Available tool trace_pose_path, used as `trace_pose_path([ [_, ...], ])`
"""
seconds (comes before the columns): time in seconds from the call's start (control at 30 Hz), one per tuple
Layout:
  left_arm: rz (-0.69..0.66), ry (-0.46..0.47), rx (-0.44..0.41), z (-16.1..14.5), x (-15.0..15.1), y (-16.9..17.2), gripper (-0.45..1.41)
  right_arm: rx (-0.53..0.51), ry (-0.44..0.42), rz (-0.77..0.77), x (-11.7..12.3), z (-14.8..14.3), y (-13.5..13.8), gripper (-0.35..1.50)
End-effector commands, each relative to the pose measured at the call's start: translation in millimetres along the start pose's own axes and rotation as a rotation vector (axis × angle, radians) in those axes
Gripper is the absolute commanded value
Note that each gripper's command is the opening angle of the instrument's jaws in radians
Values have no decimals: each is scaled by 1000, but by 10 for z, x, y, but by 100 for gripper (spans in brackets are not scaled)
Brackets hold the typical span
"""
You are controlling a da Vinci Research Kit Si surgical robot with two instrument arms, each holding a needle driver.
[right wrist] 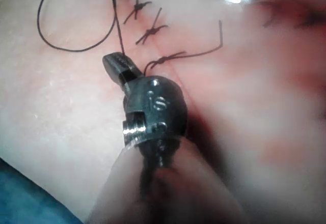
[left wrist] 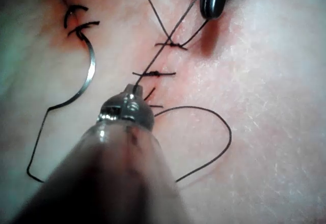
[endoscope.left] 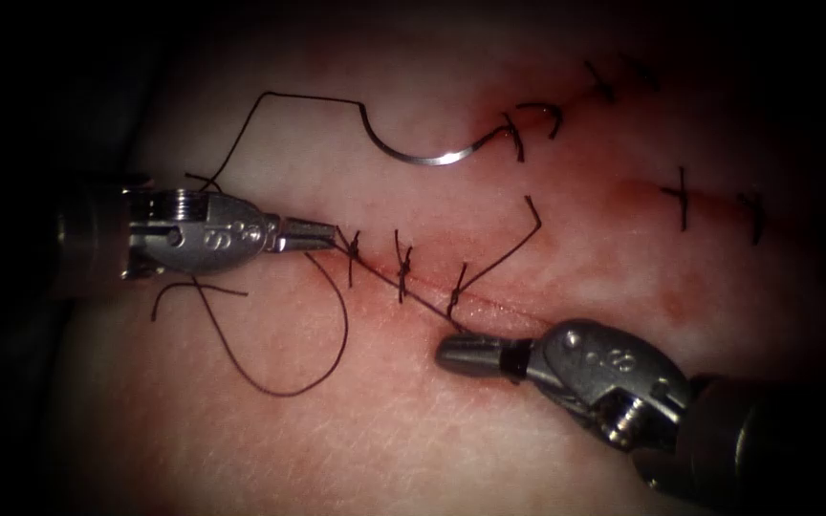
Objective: Wound Closure
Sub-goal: Tool is bound. Unwrap the tool and try again, then loop the suture once counter-clockwise around the right gripper.
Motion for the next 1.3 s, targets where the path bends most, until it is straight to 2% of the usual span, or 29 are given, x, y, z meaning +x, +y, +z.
trace_pose_path([
  [0.03, 16, 3, -3, 5, 2, 0, -45, 5, 0, 0, -6, 6, -1, -35],
  [0.1, 29, 5, -9, 1, 5, 2, -45, 10, -3, -1, -7, 4, -2, -35],
  [0.17, 38, 15, -10, -5, 11, 6, -45, 27, 20, -42, -6, 0, -2, 66],
  [0.2, 40, 26, -6, -8, 13, 8, -45, 23, 40, -45, -5, -2, -2, 94],
  [0.27, 41, 42, -3, -15, 20, 13, -45, 11, 115, -32, 0, -7, -1, 121],
  [0.4, 60, 74, 24, -28, 29, 19, -45, 23, 268, -27, 16, -17, 2, 145],
  [0.5, 73, 69, 24, -38, 33, 26, -45, 28, 328, -45, 30, -26, 4, 148],
  [0.63, 90, 89, 16, -49, 39, 36, -45, 46, 327, -31, 49, -37, 7, 145],
  [0.67, 90, 93, 14, -51, 41, 38, -45, 44, 326, -36, 54, -38, 10, 128],
  [0.7, 96, 102, 11, -54, 45, 41, -45, 45, 315, -51, 57, -38, 12, 88],
  [0.73, 101, 106, 10, -55, 49, 42, -45, 50, 293, -68, 60, -38, 15, 37],
  [0.77, 99, 115, 10, -57, 53, 43, -45, 59, 258, -92, 62, -37, 18, -30],
  [0.83, 110, 141, 2, -61, 62, 46, -45, 78, 168, -169, 63, -30, 27, -35],
  [0.9, 108, 174, -9, -64, 72, 46, -45, 108, 86, -386, 57, -19, 33, -35],
  [0.97, 114, 186, -9, -64, 79, 43, -45, 161, 25, -490, 46, -8, 37, -35],
  [1.03, 112, 202, -7, -63, 85, 38, -45, 229, 12, -488, 32, 6, 41, -35],
  [1.17, 110, 227, -9, -54, 93, 31, -45, 283, -12, -487, 6, 29, 45, -35],
  [1.3, 101, 242, -9, -39, 95, 19, -45, 331, -2, -477, -13, 43, 42, -35],
])
